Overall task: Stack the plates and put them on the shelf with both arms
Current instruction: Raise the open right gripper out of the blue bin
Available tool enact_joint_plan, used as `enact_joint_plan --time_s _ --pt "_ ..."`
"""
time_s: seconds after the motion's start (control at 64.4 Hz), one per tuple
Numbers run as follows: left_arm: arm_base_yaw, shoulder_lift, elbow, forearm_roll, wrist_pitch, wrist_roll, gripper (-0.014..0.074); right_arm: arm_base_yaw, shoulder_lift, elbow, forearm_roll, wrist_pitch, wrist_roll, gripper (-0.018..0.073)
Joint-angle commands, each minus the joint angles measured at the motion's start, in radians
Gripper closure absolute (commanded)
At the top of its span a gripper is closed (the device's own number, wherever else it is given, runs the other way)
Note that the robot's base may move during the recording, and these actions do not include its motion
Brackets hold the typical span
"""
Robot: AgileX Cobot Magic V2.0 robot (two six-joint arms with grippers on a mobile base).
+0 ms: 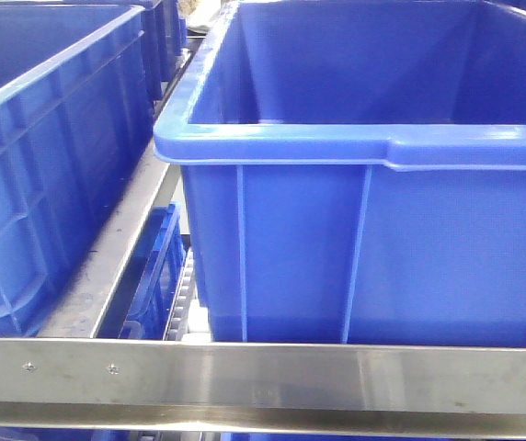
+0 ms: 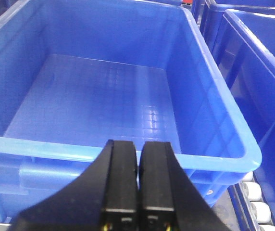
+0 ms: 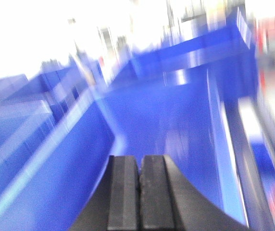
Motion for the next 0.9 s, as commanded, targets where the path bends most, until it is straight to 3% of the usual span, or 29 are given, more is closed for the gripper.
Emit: enact_joint_plan --time_s 0.0,0.637,0.885 --pt "-0.001 0.012 -0.025 0.0 -0.088 -0.01 0.051 -0.006 -0.027 -0.009 -0.005 -0.074 -0.005 0.0537" --pt "-0.001 0.012 -0.025 0.0 -0.088 -0.01 0.051 -0.006 -0.031 0.016 -0.007 0.014 -0.005 0.0537" --pt "-0.001 0.012 -0.025 0.0 -0.088 -0.01 0.051 -0.013 -0.043 0.245 -0.014 -0.076 -0.005 0.0537"
